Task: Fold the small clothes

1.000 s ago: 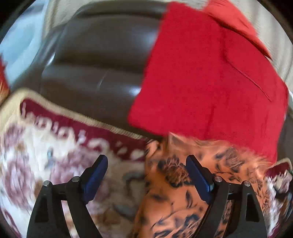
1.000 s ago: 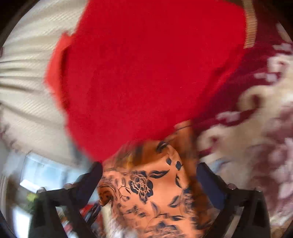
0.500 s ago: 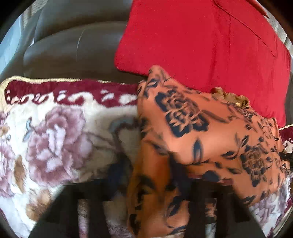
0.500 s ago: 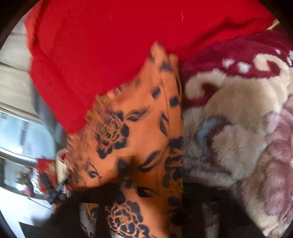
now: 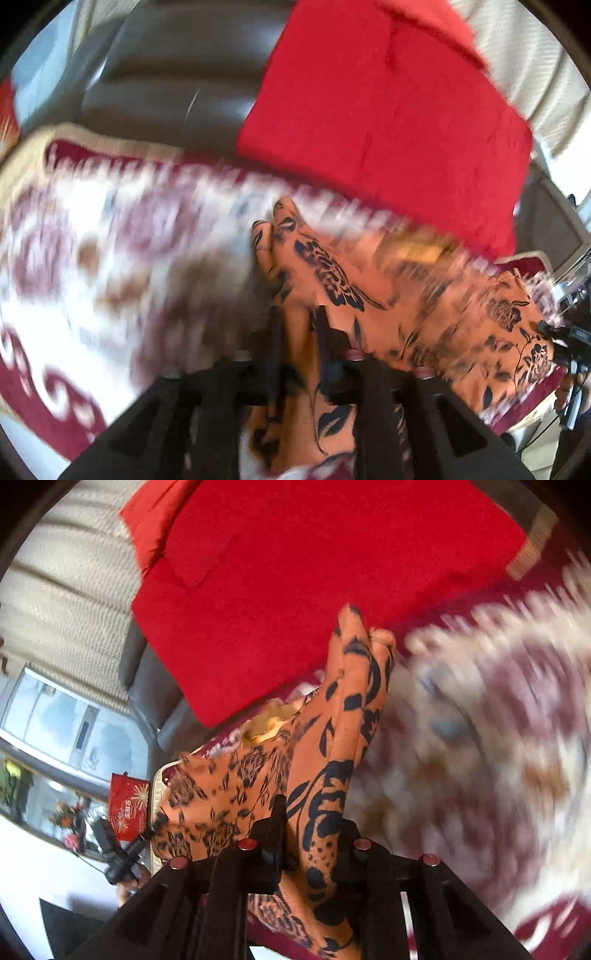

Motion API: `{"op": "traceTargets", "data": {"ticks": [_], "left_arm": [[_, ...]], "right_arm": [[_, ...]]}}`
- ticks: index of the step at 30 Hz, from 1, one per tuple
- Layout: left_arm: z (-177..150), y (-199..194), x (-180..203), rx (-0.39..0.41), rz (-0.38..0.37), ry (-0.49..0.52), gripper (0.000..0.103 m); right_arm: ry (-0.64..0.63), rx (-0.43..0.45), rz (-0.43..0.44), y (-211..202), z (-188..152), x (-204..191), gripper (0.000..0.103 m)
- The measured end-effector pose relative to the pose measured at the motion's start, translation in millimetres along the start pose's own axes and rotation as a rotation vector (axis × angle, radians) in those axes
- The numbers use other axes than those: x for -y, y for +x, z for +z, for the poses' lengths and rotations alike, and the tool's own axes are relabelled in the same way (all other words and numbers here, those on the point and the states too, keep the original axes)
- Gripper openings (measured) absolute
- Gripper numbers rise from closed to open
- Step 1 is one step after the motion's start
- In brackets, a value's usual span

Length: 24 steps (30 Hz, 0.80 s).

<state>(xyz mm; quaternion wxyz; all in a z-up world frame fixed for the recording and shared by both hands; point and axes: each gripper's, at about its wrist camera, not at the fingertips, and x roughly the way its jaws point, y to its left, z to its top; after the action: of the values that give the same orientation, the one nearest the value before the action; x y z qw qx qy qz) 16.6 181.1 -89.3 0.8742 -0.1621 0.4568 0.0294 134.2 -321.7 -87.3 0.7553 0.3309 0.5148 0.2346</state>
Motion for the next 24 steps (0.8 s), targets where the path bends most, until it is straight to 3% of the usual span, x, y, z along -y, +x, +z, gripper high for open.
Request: {"op": "traceTargets", "data": {"ticks": [1, 2, 3, 4, 8, 12, 15, 21, 22, 23, 24], "left_arm": [[-14, 15, -13, -0.059, 0.054, -0.018, 0.038], [-22, 17, -24, -0.073, 0.037, -0.049, 0.047], [-27, 10, -37, -0.045, -0.018, -0.109, 0.05], [-27, 6, -42, -0.034, -0.02, -0.134, 0.051], [1, -7, -34, 0.042, 0.03, -0.071, 0.051], [35, 20, 0, 0.046, 0.014, 0.039, 0.051], [50, 60, 14, 0.026, 0.039, 0.102, 0.051], [76, 82, 21, 0.038, 0.082, 0.073, 0.05], [78, 86, 20, 0.038, 0.084, 0.073, 0.044], [80, 89, 19, 0.034, 0.09, 0.08, 0.016], [81, 97, 18, 0.01, 0.108, 0.089, 0.004]], "right_arm": [[0.06, -0.016, -0.06, 8, -15, 26, 0.092], [0.139, -0.013, -0.129, 11, -29, 49, 0.098], [0.205, 0.026, -0.065, 3, -43, 68, 0.095], [0.207, 0.064, -0.019, -8, -47, 72, 0.094], [0.16, 0.154, -0.046, -36, -40, 64, 0.096], [0.085, 0.145, -0.053, -28, -9, 51, 0.096], [0.009, 0.122, -0.131, -5, 7, 35, 0.095], [-0.041, 0.121, -0.196, 14, 39, 26, 0.094], [-0.048, 0.121, -0.211, 19, 44, 27, 0.093], [-0.051, 0.116, -0.222, 23, 49, 28, 0.09], [-0.05, 0.098, -0.235, 31, 55, 31, 0.087]]}}
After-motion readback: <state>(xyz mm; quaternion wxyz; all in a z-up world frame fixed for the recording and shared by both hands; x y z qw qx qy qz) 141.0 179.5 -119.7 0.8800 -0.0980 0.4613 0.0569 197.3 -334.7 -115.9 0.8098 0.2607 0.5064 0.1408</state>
